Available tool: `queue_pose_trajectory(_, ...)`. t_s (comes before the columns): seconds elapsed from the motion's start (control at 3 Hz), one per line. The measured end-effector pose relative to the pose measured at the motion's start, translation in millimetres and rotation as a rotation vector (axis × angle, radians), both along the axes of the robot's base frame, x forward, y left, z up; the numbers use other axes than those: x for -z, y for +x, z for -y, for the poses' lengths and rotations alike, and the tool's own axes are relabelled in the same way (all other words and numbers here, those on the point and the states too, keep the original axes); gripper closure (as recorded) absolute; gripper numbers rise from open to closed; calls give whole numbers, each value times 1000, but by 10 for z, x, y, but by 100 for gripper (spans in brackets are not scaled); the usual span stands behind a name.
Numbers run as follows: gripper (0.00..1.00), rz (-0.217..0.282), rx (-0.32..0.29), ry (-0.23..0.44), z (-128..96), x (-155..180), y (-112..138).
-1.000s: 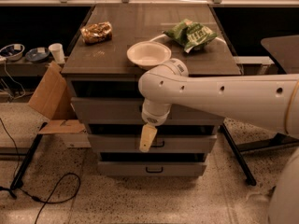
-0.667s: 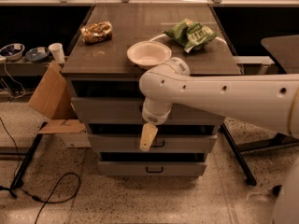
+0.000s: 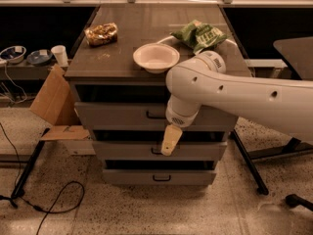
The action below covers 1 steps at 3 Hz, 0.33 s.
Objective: Close top drawer
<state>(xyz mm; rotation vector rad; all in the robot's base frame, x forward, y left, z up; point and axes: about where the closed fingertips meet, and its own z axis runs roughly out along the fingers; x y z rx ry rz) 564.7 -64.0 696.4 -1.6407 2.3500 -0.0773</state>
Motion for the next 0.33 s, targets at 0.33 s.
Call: queue_pose_trajectory(0.33, 0, 0, 0, 0, 0, 0, 0)
